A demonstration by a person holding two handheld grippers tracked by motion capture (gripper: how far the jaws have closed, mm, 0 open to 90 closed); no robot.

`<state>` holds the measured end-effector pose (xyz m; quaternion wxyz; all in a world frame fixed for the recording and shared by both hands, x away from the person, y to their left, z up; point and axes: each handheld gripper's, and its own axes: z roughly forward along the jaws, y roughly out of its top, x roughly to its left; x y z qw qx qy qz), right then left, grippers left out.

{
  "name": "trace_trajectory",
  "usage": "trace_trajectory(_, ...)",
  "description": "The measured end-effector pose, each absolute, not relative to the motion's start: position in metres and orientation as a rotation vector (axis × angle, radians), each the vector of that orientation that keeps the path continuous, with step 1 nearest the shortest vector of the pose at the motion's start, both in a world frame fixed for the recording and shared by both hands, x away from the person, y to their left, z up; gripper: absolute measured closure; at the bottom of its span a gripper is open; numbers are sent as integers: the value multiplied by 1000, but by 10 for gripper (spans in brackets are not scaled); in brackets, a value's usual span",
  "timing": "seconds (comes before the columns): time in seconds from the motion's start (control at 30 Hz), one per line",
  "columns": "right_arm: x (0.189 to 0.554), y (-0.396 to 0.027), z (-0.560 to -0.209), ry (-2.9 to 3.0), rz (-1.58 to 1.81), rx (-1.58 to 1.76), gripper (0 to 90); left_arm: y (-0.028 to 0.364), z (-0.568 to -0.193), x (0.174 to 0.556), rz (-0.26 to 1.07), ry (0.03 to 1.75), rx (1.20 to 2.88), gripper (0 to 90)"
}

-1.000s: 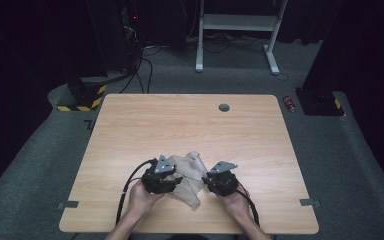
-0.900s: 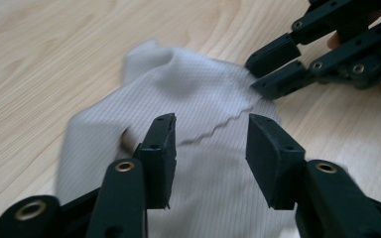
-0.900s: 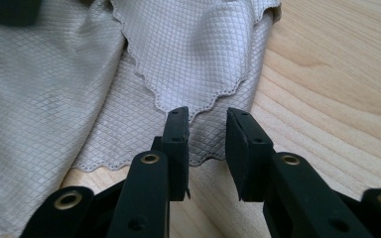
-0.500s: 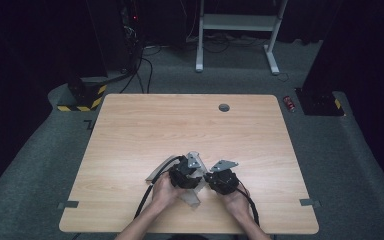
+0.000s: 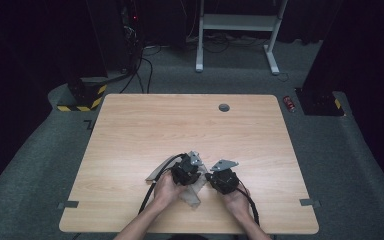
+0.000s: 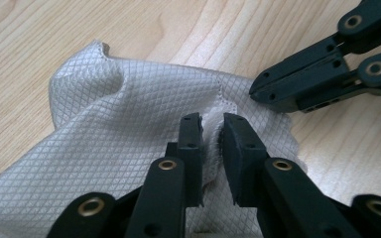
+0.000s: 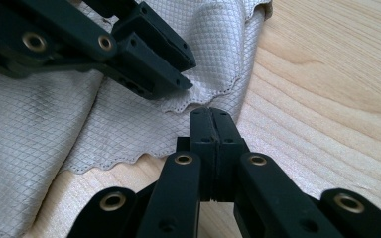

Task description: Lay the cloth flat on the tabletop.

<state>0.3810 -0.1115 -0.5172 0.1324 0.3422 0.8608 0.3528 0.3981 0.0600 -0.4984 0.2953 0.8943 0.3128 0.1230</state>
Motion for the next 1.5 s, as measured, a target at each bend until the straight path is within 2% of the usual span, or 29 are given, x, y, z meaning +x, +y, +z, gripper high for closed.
trace_trajectory(0.13,381,-112,-517,2498,1025,989,898,64,-493,399,330,833,2363,879)
trace_trajectory(0.2,381,-112,-517,2498,1025,989,898,69,-491,400,321,856,2338,888)
trace_trajectory(0.4,381,-112,-517,2499,1026,989,898,83,-483,403,349,878,2288,893)
trace_trajectory(0.63,383,-113,-516,2505,1033,983,900,113,-467,412,377,984,2171,894)
trace_trajectory(0.7,385,-116,-513,2494,1028,984,900,129,-460,415,388,1035,2113,895)
trace_trajectory(0.93,391,-119,-497,2464,1042,977,900,155,-457,422,418,1118,2064,895)
trace_trajectory(1.07,397,-117,-501,2476,1073,1048,742,168,-456,426,439,1155,2043,895)
trace_trajectory(1.2,402,-113,-507,2496,1078,1090,708,173,-457,426,434,1175,2034,895)
trace_trajectory(1.3,405,-110,-512,2519,1074,1113,721,177,-458,426,438,1183,2030,895)
trace_trajectory(1.43,406,-107,-514,2544,1043,1086,865,181,-458,426,437,1188,2017,895)
trace_trajectory(1.5,405,-106,-510,2539,1045,1054,892,183,-457,426,447,1184,2017,895)
